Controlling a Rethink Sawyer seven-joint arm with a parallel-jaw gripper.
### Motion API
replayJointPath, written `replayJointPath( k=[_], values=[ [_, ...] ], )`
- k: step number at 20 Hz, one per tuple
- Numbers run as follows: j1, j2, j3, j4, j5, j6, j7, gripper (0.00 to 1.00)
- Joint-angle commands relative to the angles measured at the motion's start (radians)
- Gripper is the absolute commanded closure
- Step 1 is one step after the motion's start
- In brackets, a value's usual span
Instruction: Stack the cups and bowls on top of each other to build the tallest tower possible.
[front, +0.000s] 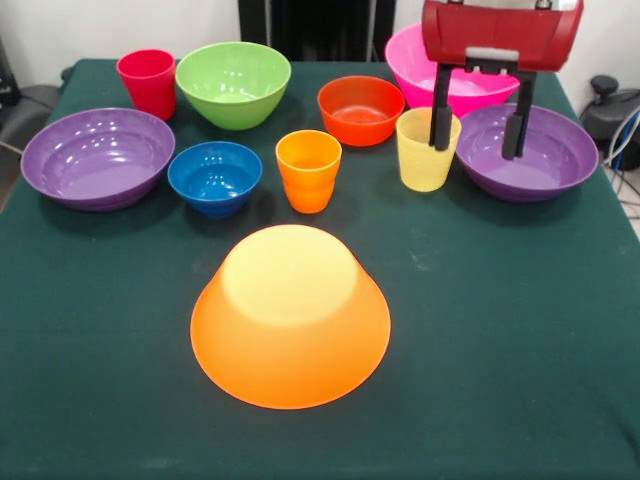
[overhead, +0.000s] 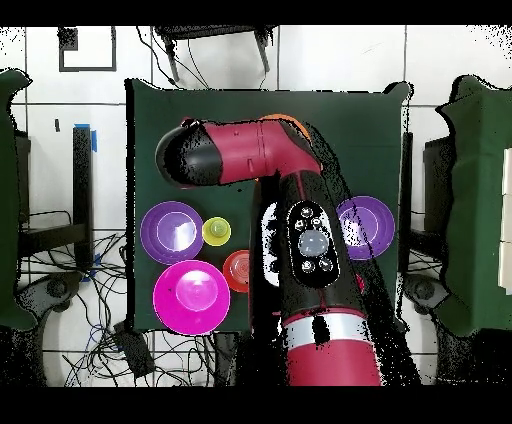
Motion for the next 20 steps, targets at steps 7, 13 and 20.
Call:
replayJointPath(
  k=[7,13,20],
  values=[
    [-0.013,-0.040,0.050,0.102,0.001,0.100,-0.083,0.00],
    [0.002,-0.073,0.031,0.092,0.010,0.147,-0.060,0.00],
    [-0.013,-0.079,0.027,0.047,-0.011,0.186,-0.094,0.00]
  ],
)
